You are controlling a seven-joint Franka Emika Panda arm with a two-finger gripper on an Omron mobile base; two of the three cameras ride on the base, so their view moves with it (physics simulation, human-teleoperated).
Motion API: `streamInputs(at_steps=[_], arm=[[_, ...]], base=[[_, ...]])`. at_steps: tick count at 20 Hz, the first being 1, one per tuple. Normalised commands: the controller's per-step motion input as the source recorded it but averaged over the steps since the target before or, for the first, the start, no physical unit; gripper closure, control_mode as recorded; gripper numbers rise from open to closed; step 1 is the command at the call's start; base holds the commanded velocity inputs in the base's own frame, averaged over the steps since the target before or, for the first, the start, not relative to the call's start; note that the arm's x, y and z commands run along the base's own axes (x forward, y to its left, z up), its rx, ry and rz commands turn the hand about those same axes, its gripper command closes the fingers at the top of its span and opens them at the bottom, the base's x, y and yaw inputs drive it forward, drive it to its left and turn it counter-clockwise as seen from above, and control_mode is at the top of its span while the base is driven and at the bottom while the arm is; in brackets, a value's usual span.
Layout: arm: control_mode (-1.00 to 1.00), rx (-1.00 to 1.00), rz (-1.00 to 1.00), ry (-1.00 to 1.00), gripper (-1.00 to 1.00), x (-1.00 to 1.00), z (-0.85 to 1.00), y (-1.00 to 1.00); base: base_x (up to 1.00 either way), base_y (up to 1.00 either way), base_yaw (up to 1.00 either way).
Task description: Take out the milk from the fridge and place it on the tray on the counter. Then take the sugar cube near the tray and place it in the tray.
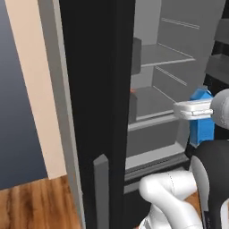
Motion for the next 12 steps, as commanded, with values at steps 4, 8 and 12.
streamInputs(at_steps=[4,8,12], arm=[[1.00,0.00,0.00,0.00,1.00,0.00,0.00,0.00],[1.00,0.00,0.00,0.00,1.00,0.00,0.00,0.00],[1.00,0.00,0.00,0.00,1.00,0.00,0.00,0.00]], base=[[-0.86,0.00,-0.59],[-0.89,0.07,-0.66],[-0.76,0.06,-0.78]])
